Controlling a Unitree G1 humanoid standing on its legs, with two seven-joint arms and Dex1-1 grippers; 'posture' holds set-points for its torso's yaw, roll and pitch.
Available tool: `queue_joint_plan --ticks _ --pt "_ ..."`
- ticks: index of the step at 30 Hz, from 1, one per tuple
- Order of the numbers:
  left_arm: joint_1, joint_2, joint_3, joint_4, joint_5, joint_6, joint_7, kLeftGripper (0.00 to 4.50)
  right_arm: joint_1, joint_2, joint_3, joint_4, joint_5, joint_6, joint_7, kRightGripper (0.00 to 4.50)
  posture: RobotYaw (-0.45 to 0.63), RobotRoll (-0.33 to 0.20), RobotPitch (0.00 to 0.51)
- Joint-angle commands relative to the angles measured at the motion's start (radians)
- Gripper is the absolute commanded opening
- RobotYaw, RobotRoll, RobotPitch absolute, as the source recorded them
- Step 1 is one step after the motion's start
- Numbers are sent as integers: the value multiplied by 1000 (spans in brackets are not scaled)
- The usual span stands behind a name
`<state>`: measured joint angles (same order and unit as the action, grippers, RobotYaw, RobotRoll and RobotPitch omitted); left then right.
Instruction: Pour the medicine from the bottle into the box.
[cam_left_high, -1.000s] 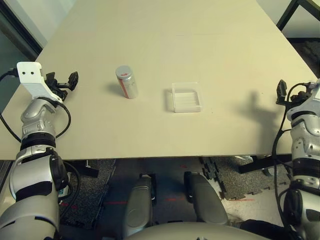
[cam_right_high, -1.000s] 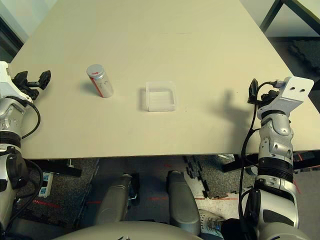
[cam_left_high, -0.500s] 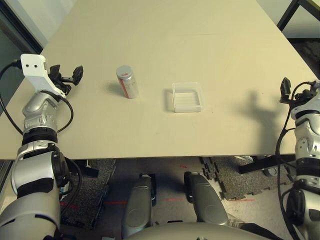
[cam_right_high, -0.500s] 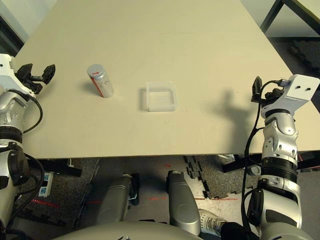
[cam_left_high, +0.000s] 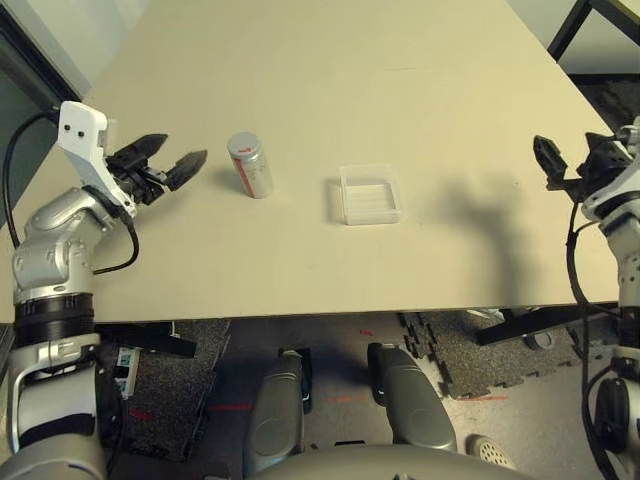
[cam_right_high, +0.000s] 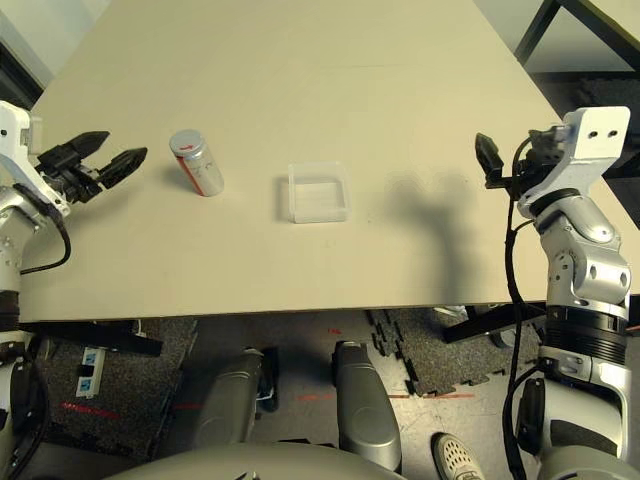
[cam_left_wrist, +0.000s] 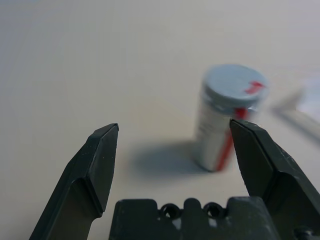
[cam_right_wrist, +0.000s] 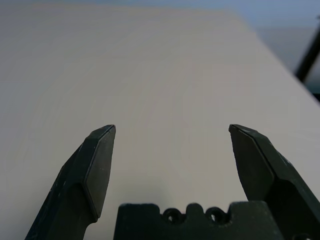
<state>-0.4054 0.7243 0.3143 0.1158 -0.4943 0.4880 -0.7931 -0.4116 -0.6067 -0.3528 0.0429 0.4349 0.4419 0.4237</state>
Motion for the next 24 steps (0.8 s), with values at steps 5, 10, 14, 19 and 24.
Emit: queue_joint_plan --ticks 5,10,14,19,24 --pt "87 13 6 -134 -68 105 -28 4453 63 -37 63 -255 118 264 71 4500 -88 0 202" --pt "82 3 -13 -104 -46 81 -31 4453 55 -55 79 -342 168 378 84 4500 -100 0 205" --pt "44 -18 -34 -49 -22 42 -26 4453 42 -57 87 -401 210 452 84 4500 -110 0 204" --pt "0 -50 -87 19 18 -27 -47 4453 27 -43 98 -457 253 520 70 4500 -131 0 198" --pt "-37 -79 -130 94 64 -118 -67 4453 25 -35 104 -464 256 527 57 4500 -147 0 194"
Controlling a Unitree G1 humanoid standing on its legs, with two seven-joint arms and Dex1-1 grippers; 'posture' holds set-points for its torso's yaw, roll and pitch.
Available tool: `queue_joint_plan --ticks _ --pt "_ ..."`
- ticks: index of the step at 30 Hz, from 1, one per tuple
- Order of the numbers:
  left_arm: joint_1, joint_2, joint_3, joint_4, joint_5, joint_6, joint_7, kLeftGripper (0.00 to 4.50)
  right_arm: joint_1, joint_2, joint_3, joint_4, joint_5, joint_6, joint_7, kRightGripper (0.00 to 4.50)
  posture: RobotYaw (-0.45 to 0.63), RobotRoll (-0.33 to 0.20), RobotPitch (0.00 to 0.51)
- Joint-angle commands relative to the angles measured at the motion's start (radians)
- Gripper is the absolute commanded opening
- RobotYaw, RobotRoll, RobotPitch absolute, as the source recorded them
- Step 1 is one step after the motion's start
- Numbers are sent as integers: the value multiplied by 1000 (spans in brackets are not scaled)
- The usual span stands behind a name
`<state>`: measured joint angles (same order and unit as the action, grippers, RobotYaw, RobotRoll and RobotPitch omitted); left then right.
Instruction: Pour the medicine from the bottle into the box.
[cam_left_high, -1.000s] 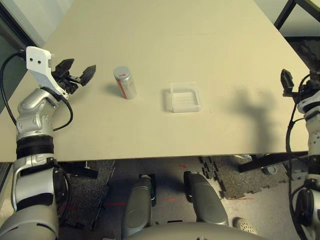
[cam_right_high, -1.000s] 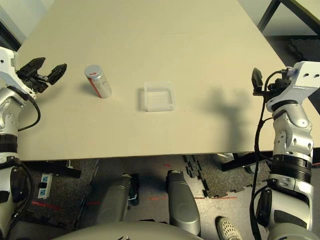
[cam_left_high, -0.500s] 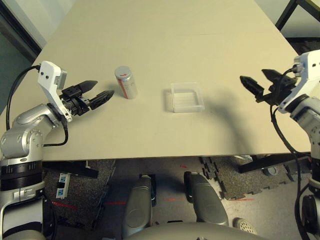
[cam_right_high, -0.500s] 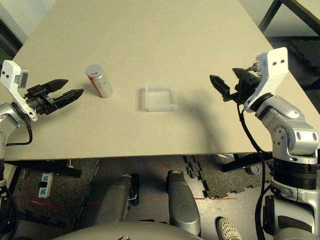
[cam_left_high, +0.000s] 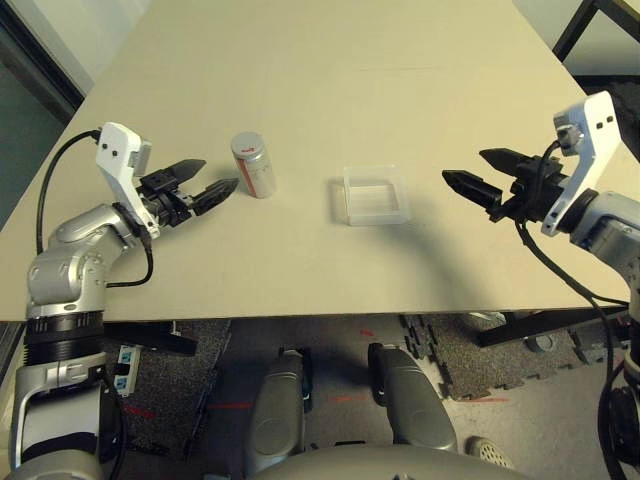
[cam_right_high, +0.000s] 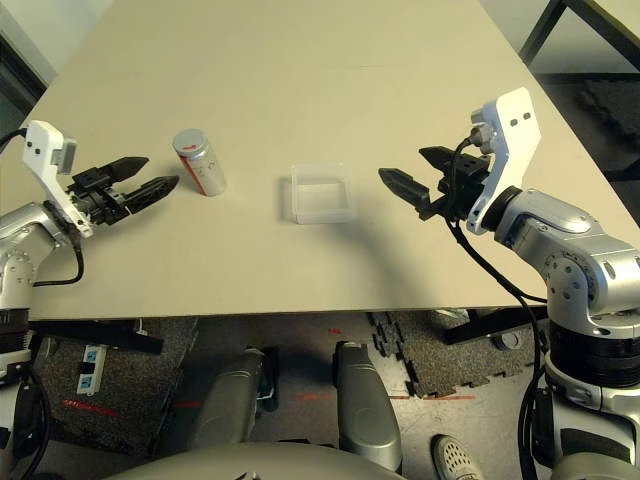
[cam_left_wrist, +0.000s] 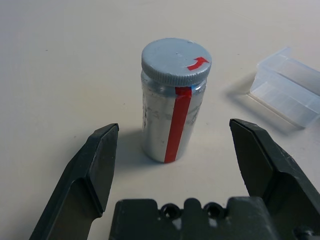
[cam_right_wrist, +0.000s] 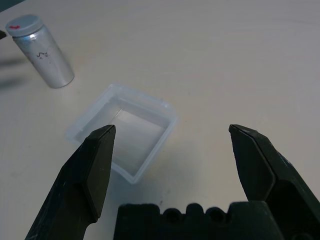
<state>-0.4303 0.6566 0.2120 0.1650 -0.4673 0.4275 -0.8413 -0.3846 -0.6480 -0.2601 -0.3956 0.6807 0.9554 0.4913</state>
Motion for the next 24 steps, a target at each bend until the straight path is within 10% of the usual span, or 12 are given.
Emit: queue_joint_plan --ticks 1,24 --pt "-18 -19 -38 61 47 -77 -23 4453 -3 9 14 -26 9 11 -13 4500 -149 0 193" --pt "-187 -140 -107 465 191 -409 -70 4453 -18 44 46 -3 -5 -32 -18 4500 -166 0 187"
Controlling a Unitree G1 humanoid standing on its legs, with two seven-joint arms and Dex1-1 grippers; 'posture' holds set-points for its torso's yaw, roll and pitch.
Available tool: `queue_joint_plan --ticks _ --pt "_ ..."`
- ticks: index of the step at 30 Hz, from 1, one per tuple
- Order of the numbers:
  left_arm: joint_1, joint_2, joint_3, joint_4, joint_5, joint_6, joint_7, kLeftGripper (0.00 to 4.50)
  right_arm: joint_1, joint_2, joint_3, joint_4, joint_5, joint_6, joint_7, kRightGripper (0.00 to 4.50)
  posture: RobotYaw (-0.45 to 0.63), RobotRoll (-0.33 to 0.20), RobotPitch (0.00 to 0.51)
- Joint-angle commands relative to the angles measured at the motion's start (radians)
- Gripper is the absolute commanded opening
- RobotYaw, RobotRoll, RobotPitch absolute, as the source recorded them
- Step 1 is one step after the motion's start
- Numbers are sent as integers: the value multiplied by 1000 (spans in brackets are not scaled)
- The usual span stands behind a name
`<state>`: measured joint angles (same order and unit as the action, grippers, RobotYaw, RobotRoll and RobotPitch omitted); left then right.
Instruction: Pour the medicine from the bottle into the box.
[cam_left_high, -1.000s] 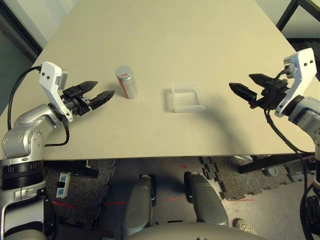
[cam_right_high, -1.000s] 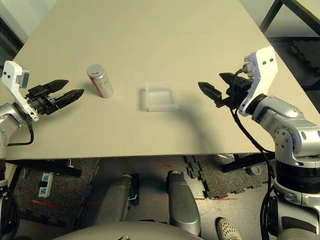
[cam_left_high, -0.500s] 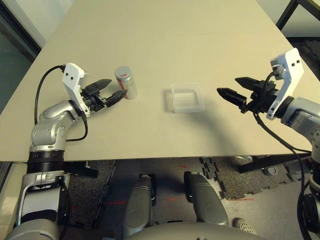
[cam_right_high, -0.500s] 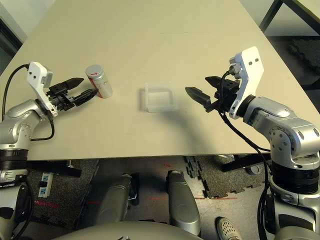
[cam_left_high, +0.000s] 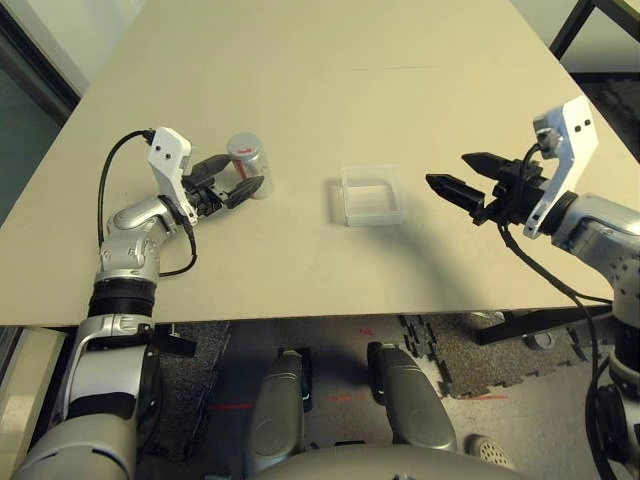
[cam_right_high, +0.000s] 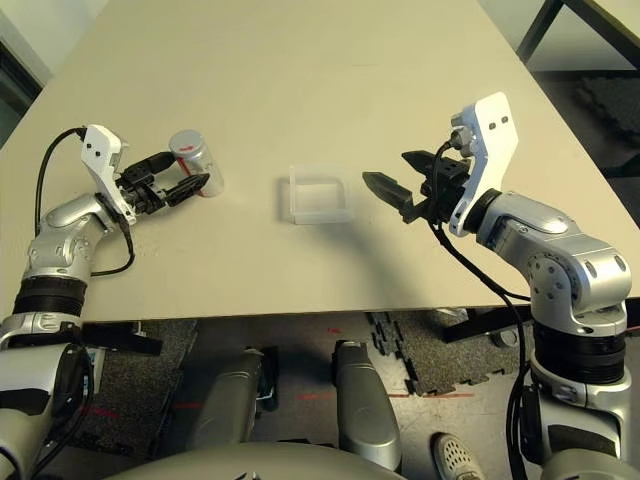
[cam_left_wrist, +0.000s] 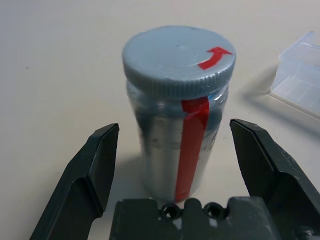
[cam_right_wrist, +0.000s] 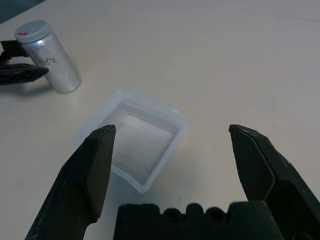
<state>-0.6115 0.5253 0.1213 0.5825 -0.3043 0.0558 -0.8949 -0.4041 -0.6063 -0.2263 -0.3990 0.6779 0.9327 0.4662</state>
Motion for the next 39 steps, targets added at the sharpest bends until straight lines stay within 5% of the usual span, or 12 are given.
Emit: queue_joint_plan --ticks 1,27,30,34,39 --pt "-9 -13 -20 63 33 -52 -19 4453 1 1 12 3 -3 -13 9 4500 -166 0 187" --pt "-119 -56 -2 339 81 -293 11 4453 -12 13 29 19 -8 -34 4 4500 -165 0 187" --pt "-124 -54 -7 365 92 -300 14 3815 -17 15 31 24 -11 -37 5 4500 -163 0 186" --pt "-126 -57 -5 379 95 -303 16 2435 -24 19 32 32 -16 -40 9 4500 -162 0 186" --pt "-131 -76 -15 332 89 -301 3 2426 -27 20 33 40 -22 -46 13 4500 -163 0 183"
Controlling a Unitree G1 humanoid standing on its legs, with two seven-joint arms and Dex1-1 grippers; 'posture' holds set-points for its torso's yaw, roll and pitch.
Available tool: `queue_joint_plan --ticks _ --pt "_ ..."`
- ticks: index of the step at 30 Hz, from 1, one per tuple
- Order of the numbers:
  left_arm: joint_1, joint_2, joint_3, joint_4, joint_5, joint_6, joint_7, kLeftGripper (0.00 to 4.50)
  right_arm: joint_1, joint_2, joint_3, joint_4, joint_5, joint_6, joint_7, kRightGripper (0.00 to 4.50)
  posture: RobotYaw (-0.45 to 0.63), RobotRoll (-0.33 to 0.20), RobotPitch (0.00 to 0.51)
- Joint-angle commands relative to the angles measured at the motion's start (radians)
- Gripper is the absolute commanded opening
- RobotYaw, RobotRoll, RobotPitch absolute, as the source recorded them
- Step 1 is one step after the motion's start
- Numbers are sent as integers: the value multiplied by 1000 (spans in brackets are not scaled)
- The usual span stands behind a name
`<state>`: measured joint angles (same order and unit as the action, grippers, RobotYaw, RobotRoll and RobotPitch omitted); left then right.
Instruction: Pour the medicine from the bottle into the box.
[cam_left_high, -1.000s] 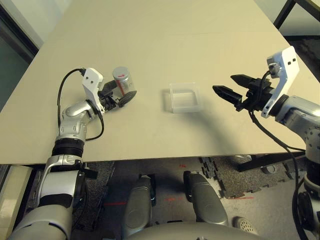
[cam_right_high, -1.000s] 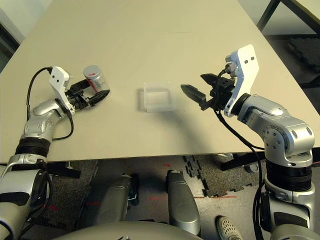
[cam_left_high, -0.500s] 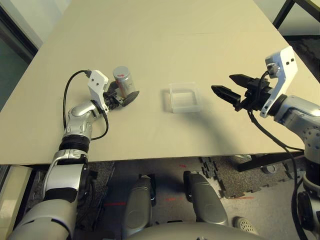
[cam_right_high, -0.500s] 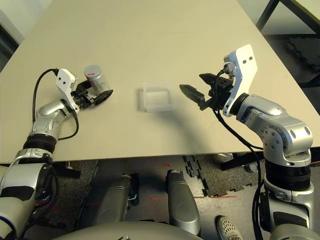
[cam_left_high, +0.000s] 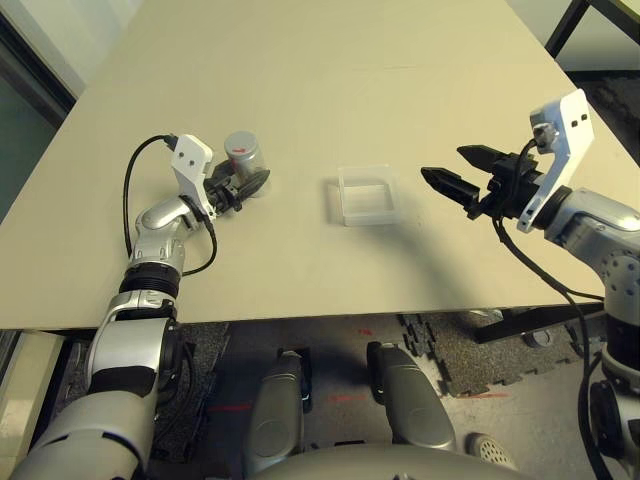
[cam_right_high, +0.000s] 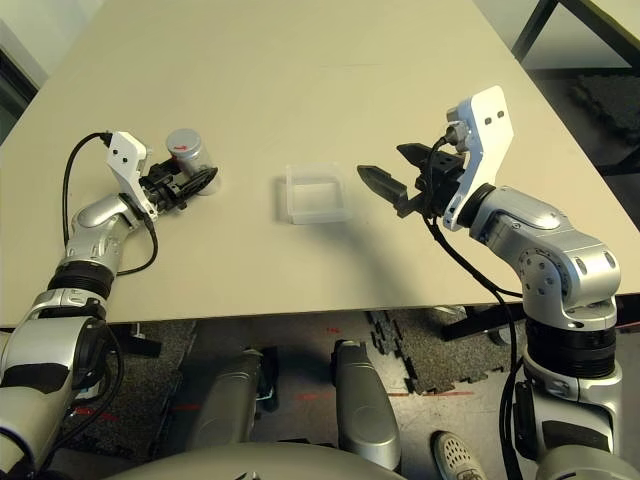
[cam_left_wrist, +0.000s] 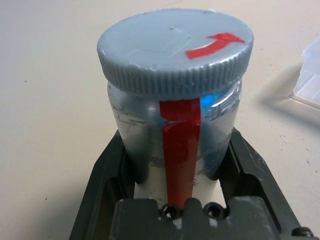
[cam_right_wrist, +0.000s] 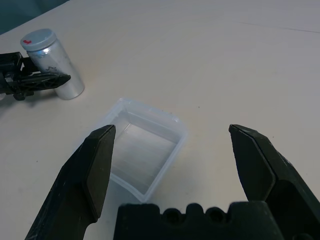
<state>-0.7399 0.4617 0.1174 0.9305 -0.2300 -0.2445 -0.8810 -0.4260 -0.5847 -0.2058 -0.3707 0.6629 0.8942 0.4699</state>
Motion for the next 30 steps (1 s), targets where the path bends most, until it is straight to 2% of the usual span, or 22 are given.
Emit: queue_joint_plan --ticks 1,4,8,13,22,30 --pt "-2 -15 -11 -27 11 5 -17 2426 -5 -3 13 13 -7 -8 10 4500 -163 0 183" --pt "-6 -20 -13 -62 4 26 -31 2426 -4 -10 14 21 -12 -14 20 4500 -162 0 179" --pt "-15 -9 -24 -199 -51 160 -127 2426 -11 -32 35 23 -16 -19 67 4500 -161 0 176" --pt "-51 -10 -42 -300 -88 279 -221 2426 -81 -53 90 31 -15 -28 141 4500 -160 0 174" --pt "-135 -59 -134 -359 -96 403 -384 2426 -294 16 228 78 -36 -43 216 4500 -168 0 158" --pt "-150 -88 -193 -408 -87 426 -461 2426 -378 70 292 127 -86 -77 242 4500 -187 0 147"
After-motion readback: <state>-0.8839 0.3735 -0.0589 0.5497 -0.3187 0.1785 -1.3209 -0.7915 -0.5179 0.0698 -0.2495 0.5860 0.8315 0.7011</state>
